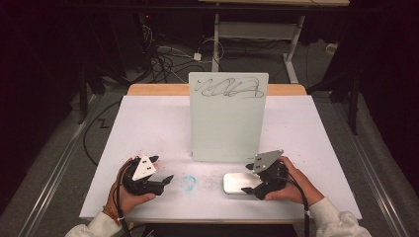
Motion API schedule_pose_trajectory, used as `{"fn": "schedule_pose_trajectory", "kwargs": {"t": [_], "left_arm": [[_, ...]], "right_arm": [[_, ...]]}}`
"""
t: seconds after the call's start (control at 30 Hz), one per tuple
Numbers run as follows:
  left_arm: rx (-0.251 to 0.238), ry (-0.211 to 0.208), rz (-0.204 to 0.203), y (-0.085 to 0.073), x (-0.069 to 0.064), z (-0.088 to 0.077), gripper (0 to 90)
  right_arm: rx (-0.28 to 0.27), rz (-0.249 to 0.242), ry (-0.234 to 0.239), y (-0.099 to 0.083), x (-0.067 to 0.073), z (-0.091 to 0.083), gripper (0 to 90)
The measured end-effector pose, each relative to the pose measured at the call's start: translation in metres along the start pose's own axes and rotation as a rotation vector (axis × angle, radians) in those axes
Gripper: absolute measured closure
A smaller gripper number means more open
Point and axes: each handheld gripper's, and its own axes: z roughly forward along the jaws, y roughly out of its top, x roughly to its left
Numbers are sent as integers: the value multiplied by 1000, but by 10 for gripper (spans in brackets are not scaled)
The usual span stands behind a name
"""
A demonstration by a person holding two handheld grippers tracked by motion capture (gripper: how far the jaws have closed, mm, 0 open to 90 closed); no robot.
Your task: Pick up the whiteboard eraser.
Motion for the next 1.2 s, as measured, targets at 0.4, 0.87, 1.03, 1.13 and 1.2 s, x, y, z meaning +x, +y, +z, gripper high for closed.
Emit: {"fn": "schedule_pose_trajectory", "kwargs": {"t": [0.4, 0.87, 1.03, 1.13, 1.2], "left_arm": [[22, -2, 14, 0, -2, 2, 187], [34, -3, 21, 0, -2, 3, 187], [38, 4, 22, 0, -2, 4, 184], [40, 2, 24, 0, -3, 4, 183], [40, 2, 24, 0, -3, 3, 184]], "right_arm": [[103, -68, 70, 9, -2, 28, 260], [130, -70, 123, 0, -10, 29, 296], [110, -73, 116, 0, -6, 30, 295], [101, -71, 112, 0, -7, 29, 292], [101, -69, 107, -1, -6, 28, 293]]}}
